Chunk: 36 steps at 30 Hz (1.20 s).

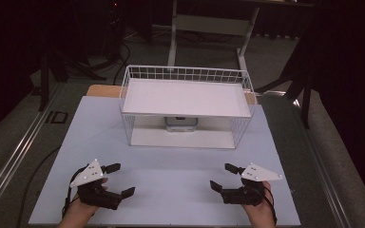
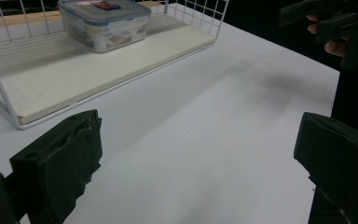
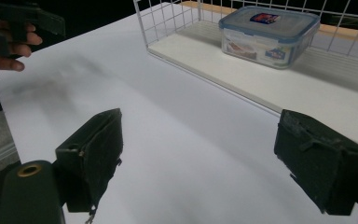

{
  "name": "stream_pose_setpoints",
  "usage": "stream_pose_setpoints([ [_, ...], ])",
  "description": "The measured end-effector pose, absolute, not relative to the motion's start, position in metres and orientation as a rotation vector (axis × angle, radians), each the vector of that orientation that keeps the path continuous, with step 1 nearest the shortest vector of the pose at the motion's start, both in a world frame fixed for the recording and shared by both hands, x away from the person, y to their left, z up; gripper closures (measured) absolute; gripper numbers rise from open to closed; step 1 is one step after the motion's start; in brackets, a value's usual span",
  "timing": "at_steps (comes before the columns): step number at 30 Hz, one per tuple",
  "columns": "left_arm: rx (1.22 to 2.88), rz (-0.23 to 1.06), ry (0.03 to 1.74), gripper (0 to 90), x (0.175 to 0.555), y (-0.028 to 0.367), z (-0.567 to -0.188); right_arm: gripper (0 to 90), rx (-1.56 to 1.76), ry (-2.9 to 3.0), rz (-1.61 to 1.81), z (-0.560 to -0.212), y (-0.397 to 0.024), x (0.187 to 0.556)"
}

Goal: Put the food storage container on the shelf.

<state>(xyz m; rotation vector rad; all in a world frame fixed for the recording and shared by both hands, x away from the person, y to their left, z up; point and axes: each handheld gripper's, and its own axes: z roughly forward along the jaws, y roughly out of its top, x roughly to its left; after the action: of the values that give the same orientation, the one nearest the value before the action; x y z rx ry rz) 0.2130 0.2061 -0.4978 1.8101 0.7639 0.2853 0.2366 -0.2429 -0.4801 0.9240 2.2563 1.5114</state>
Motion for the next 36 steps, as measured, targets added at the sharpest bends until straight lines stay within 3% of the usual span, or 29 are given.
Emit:
stream_pose_setpoints([
  [36, 1.794, 0.218, 0.722, 2.1, 0.217, 0.201, -0.520, 15.4, 0.969, 2.301, 1.512, -0.514, -0.264, 0.257],
])
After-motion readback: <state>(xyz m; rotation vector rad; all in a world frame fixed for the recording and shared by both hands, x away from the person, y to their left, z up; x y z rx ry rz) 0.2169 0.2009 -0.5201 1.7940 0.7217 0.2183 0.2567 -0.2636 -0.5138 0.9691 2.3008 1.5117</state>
